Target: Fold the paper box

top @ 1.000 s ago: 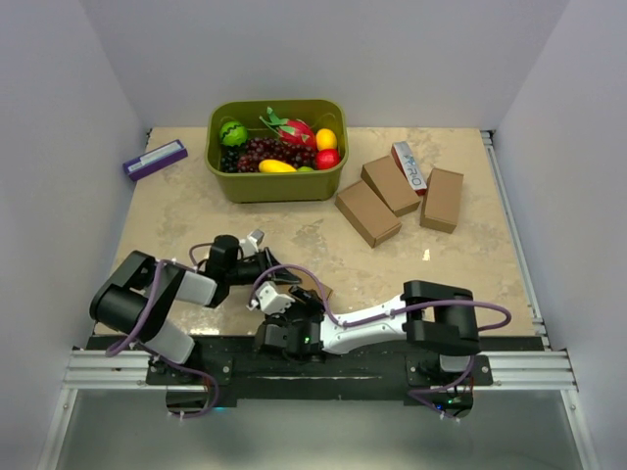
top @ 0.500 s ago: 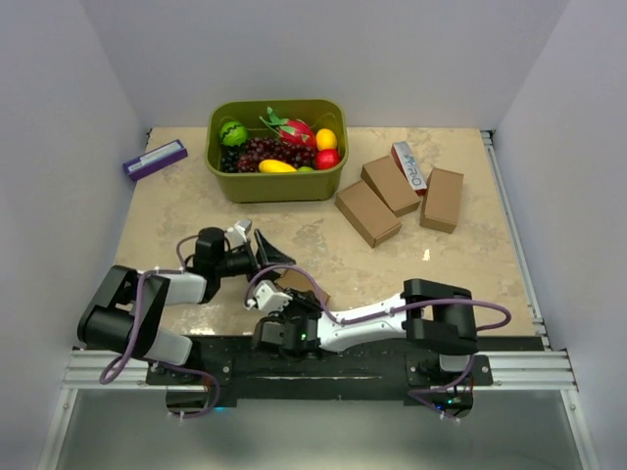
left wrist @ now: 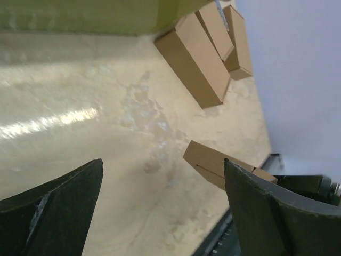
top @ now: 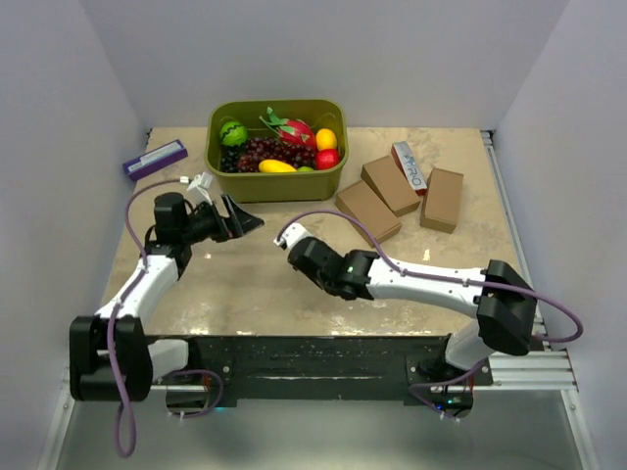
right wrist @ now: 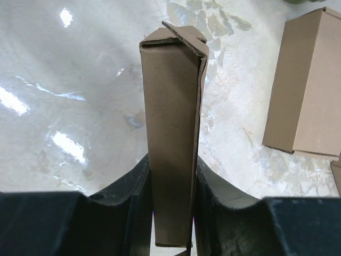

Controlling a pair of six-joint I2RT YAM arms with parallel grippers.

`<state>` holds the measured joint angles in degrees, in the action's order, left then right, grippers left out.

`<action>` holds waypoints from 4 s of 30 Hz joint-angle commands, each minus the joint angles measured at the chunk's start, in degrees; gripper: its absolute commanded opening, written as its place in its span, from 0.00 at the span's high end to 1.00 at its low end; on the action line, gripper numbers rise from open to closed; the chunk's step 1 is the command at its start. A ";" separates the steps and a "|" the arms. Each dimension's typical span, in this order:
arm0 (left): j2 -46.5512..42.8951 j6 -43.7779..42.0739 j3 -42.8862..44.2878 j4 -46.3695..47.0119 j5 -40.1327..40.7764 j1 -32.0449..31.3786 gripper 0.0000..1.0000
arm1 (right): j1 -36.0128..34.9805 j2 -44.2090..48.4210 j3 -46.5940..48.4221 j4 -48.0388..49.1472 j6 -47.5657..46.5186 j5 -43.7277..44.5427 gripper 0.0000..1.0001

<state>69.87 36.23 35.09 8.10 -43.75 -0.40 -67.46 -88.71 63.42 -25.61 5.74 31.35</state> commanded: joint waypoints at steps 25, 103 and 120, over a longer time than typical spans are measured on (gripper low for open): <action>-8.78 -24.36 3.84 -12.14 6.04 -6.80 0.01 | 12.00 -7.45 7.25 -6.39 -16.37 -27.31 0.55; 6.42 -36.67 12.81 -18.30 20.11 -29.65 0.74 | 6.11 11.10 -7.17 -4.89 39.44 1.17 0.80; 7.48 -34.03 12.72 -17.76 18.26 -30.18 1.00 | 6.20 9.43 -6.73 -2.96 38.82 0.02 0.91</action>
<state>76.95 1.08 45.56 -11.53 -23.44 -29.85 -61.17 -79.44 54.43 -30.61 44.34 30.48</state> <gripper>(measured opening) 0.017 0.101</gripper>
